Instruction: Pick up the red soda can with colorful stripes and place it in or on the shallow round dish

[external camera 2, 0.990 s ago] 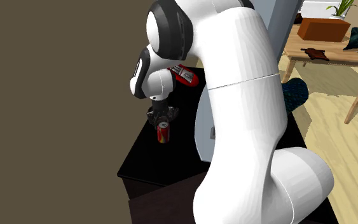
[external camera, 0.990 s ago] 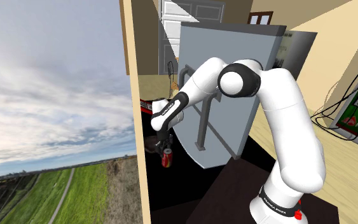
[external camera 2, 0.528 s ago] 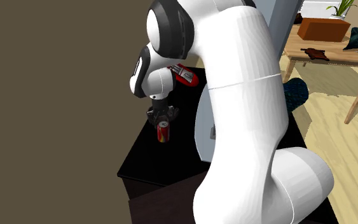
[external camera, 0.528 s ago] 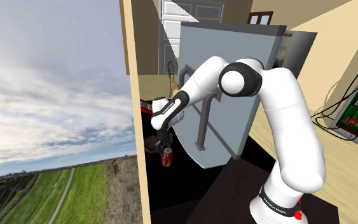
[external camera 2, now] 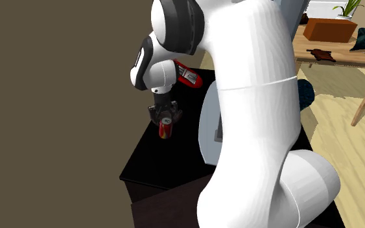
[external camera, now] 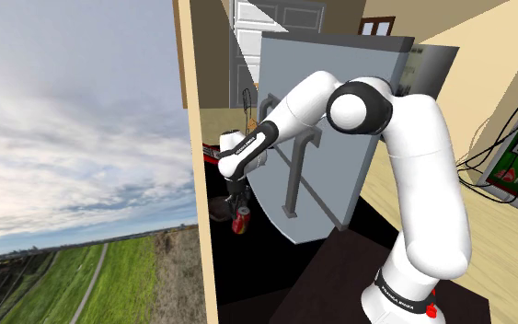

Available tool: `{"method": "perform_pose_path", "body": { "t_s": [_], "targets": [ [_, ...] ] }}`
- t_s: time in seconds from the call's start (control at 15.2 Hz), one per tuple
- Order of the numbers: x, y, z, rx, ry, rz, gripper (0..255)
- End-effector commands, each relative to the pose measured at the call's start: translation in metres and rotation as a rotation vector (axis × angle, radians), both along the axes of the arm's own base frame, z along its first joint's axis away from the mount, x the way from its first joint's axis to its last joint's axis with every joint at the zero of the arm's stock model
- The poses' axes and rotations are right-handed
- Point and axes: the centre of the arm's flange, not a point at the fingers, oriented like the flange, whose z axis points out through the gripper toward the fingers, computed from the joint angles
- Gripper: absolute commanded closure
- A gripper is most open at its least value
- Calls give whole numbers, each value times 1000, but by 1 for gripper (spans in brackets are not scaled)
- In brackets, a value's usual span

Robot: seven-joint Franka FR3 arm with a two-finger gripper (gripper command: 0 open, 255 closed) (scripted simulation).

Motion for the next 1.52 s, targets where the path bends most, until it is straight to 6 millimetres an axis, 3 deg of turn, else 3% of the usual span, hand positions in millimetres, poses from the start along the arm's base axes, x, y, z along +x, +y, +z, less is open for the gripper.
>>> {"method": "perform_pose_path", "body": {
  "t_s": [0.0,1.45],
  "targets": [
    [0,-1,11,0,0,0,255],
    [0,-1,123,0,0,0,255]
  ]
}}
